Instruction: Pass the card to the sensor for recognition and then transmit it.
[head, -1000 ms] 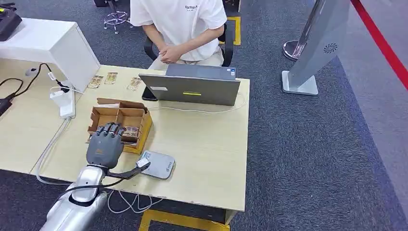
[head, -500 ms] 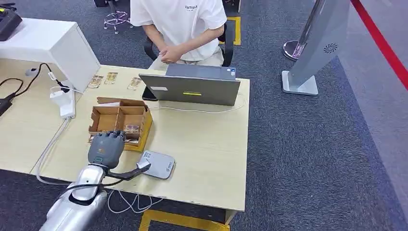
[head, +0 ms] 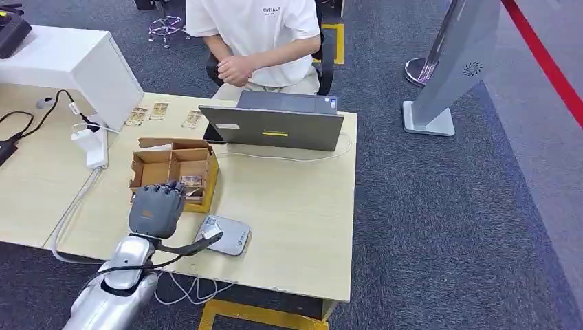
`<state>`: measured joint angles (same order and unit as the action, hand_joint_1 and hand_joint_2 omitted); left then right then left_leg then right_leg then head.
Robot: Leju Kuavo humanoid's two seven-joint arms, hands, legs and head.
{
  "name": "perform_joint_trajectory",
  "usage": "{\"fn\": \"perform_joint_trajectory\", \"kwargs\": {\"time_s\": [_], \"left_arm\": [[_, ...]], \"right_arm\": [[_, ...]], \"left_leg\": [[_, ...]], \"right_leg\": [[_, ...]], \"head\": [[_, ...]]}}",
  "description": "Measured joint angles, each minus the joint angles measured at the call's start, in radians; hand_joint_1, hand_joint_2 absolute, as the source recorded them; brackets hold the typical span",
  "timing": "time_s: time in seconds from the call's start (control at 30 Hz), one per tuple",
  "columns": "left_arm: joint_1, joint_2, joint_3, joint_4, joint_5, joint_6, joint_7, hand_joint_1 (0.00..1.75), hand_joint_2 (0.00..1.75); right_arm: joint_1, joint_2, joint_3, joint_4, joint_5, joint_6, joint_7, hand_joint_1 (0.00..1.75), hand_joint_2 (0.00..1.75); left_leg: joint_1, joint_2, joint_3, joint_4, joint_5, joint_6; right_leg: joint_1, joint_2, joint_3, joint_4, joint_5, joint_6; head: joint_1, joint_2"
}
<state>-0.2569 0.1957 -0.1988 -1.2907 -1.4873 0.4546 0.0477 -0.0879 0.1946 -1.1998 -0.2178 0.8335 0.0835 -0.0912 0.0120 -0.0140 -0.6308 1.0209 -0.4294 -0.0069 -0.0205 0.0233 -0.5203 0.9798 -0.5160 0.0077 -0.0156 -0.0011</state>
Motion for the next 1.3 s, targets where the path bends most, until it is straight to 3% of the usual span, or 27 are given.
{"fn": "perform_joint_trajectory", "kwargs": {"time_s": [0.33, 0.47, 0.6, 0.7, 0.83, 0.93, 1.1, 1.3], "left_arm": [[0.013, 0.0, -0.101, -0.309, 0.089, -0.11, -0.056, 1.75, 1.75], [-0.024, 0.003, -0.147, -0.411, 0.134, -0.131, -0.057, 1.75, 1.75], [-0.053, 0.004, -0.157, -0.452, 0.143, -0.135, -0.057, 1.75, 1.75], [-0.091, 0.003, -0.166, -0.454, 0.094, -0.085, -0.038, 1.75, 1.75], [-0.268, 0.003, -0.163, -0.324, -0.055, 0.074, -0.005, 1.75, 1.75], [-0.4, 0.004, -0.138, -0.109, -0.074, 0.144, -0.006, 1.75, 1.75], [-0.508, 0.0, -0.118, 0.141, -0.077, 0.185, 0.008, 1.75, 1.75], [-0.531, -0.013, -0.118, 0.245, -0.077, 0.193, 0.012, 1.75, 1.75]], "right_arm": [[0.001, 0.0, -0.032, 0.0, -0.042, 0.0, -0.014, 0.0, 0.0], [0.001, 0.0, -0.043, 0.0, -0.045, 0.0, -0.014, 0.0, 0.0], [0.002, 0.0, -0.048, 0.0, -0.045, 0.0, -0.014, 0.0, 0.0], [0.001, 0.0, -0.048, 0.0, -0.016, 0.0, -0.015, 0.0, 0.0], [-0.004, 0.0, -0.019, 0.0, 0.047, 0.0, -0.014, 0.0, 0.0], [-0.015, 0.0, 0.001, 0.001, 0.062, 0.0, -0.004, 0.0, 0.0], [-0.021, 0.0, 0.013, 0.002, 0.063, 0.0, 0.014, 0.0, 0.0], [-0.022, 0.001, 0.02, 0.002, 0.06, 0.0, 0.015, 0.0, 0.0]], "left_leg": [[0.0, 0.0, 0.0, 0.0, 0.0, 0.0], [0.0, 0.0, 0.0, 0.0, 0.0, 0.0], [0.0, 0.0, 0.001, 0.0, 0.0, 0.0], [0.001, 0.0, 0.0, 0.0, 0.0, 0.0], [0.0, -0.003, 0.001, 0.0, 0.002, 0.0], [0.0, -0.001, 0.001, 0.0, 0.003, 0.0], [0.0, -0.002, 0.001, 0.0, 0.003, 0.0], [0.0, -0.001, 0.001, 0.0, 0.003, 0.001]], "right_leg": [[0.0, 0.0, 0.0, 0.0, 0.0, 0.0], [0.0, 0.0, 0.0, 0.0, 0.0, 0.0], [0.0, 0.0, 0.0, 0.0, 0.0, 0.0], [0.0, -0.001, -0.002, 0.0, 0.0, 0.0], [0.0, -0.003, 0.002, 0.0, 0.001, 0.0], [0.001, -0.001, 0.002, 0.001, 0.003, -0.002], [0.0, -0.001, 0.002, 0.001, 0.003, -0.001], [0.0, -0.001, 0.002, 0.0, 0.003, -0.001]], "head": [[0.0, 0.0], [0.0, 0.0], [0.0, 0.0], [0.0, 0.0], [0.0, 0.0], [0.0, 0.0], [0.0, 0.0], [0.0, 0.0]]}}
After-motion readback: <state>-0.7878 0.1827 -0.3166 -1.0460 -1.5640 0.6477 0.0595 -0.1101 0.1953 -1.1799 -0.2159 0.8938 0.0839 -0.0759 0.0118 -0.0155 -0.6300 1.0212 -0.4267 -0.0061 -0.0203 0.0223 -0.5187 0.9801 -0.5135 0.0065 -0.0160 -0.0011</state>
